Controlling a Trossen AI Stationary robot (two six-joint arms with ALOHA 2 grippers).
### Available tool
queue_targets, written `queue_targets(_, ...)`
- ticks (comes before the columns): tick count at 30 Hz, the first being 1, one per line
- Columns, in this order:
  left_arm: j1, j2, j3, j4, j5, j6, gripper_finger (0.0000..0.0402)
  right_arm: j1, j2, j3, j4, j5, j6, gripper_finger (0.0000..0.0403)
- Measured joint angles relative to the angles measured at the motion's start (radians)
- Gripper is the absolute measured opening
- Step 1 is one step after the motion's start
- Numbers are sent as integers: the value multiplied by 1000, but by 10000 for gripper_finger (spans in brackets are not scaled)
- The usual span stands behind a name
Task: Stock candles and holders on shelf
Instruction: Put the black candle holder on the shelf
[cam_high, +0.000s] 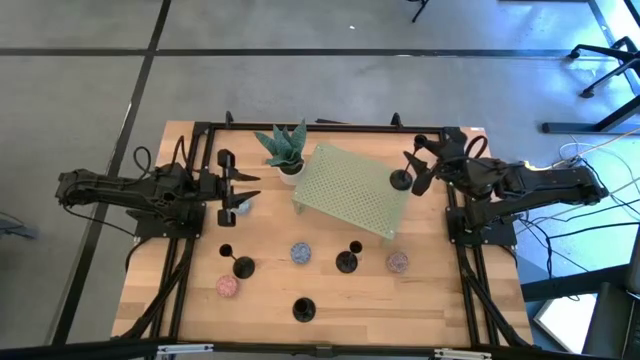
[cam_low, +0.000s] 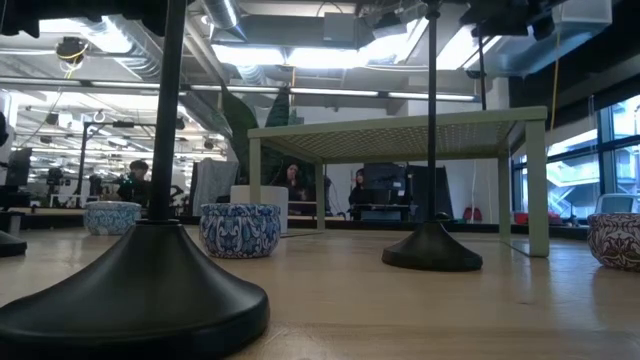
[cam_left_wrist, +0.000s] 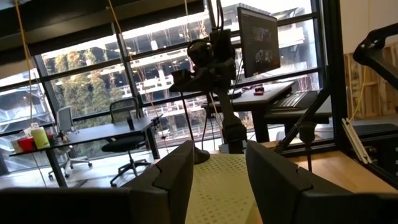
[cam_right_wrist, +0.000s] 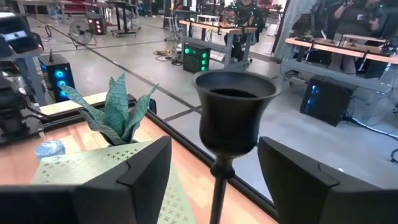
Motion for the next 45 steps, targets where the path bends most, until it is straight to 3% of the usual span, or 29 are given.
queue_targets(3, 0, 0, 0, 0, 0, -24, 144, 25, -15, 0, -4, -14, 0, 250)
queue_targets(12, 0, 0, 0, -16, 0, -42, 144, 127, -44, 0, -49, -209, 26, 250)
queue_targets(15, 0, 0, 0, -25, 0, -42, 144, 148, -46, 0, -82, -160, 44, 250)
queue_targets(20, 0, 0, 0, -25, 0, -47, 144, 151, -46, 0, -120, 22, 45, 250)
queue_targets(28, 0, 0, 0, -24, 0, -68, 143, 151, -43, 0, -152, 48, 53, 247)
queue_targets(34, 0, 0, 0, -17, 0, -67, 143, 126, -15, 0, -151, 98, 74, 212)
queue_targets(45, 0, 0, 0, 5, 0, -65, 143, 64, 59, 0, -151, 90, 127, 105)
